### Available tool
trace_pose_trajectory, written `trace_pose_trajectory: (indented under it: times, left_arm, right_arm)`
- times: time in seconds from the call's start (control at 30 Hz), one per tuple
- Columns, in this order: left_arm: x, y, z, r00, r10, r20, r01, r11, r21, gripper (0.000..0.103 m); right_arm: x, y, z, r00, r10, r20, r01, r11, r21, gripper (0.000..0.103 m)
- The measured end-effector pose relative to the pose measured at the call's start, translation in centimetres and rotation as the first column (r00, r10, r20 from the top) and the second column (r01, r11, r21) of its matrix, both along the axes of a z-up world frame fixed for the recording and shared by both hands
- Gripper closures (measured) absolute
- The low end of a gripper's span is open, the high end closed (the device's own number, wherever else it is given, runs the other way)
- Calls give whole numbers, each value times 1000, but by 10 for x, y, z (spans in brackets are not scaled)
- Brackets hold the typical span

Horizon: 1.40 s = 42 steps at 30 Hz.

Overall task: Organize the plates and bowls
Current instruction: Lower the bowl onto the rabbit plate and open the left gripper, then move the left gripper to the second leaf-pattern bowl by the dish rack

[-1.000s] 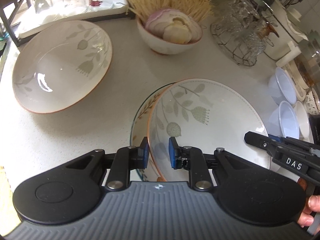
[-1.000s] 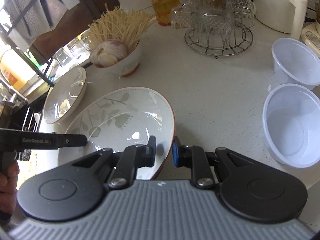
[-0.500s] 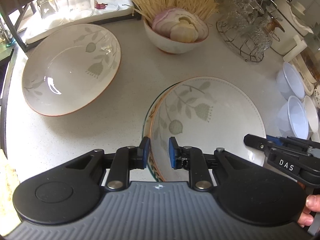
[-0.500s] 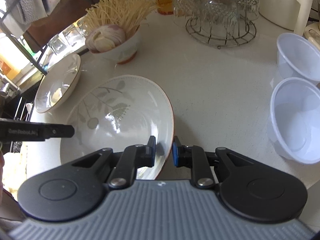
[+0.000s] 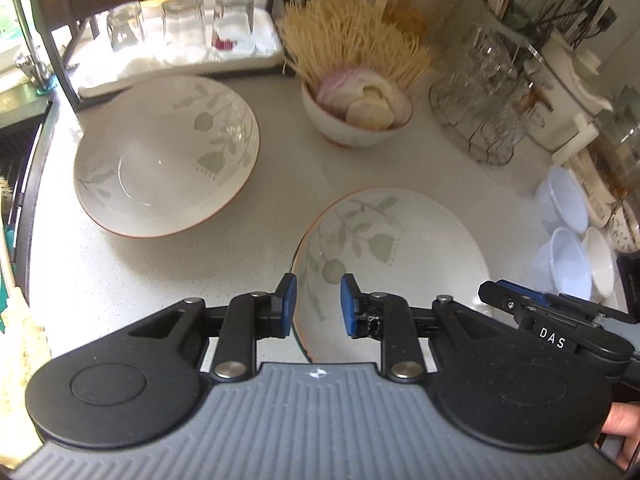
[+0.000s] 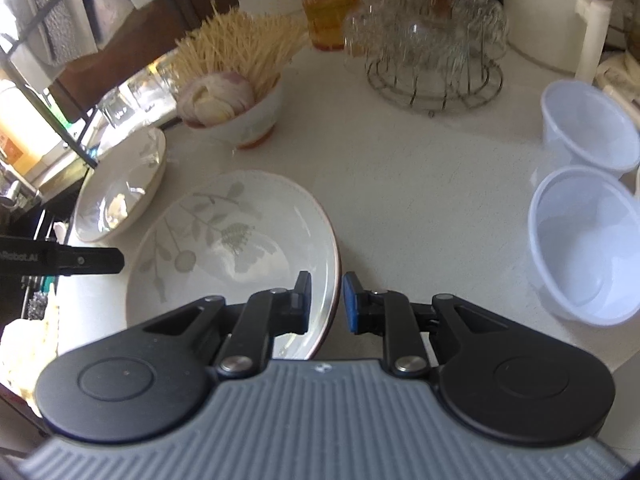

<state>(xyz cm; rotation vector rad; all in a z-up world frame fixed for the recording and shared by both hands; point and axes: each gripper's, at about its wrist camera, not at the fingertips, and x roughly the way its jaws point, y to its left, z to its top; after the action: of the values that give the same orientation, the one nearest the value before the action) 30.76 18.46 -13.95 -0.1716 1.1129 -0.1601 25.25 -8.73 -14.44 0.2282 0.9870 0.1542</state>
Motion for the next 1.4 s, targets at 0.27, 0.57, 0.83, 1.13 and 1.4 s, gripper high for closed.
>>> trace_pose_trajectory:
  times: [0.27,0.57,0.83,1.13,1.4]
  left_arm:
    - [-22,-5,47,995,4,97,-2,1000,-23,70]
    - [-59,-15,101,976,20,219,-16,1000,-20,63]
    - [-108,-13,109,960,86,267,-112,990,85,62]
    - [-138,14,117,950,199,240,-222,972,75,61]
    - [-151,20,126,947,253,200,-270,961,60,61]
  right_arm:
    - [-12,-1,46,994,1,105,-3,1000,16,81]
    - [-36,3,99,977,9,214,-23,998,63,81]
    - [-47,9,115,972,43,231,-56,997,51,82]
    - [-47,21,119,970,118,212,-132,990,52,82]
    - [-47,22,119,966,163,201,-180,981,69,82]
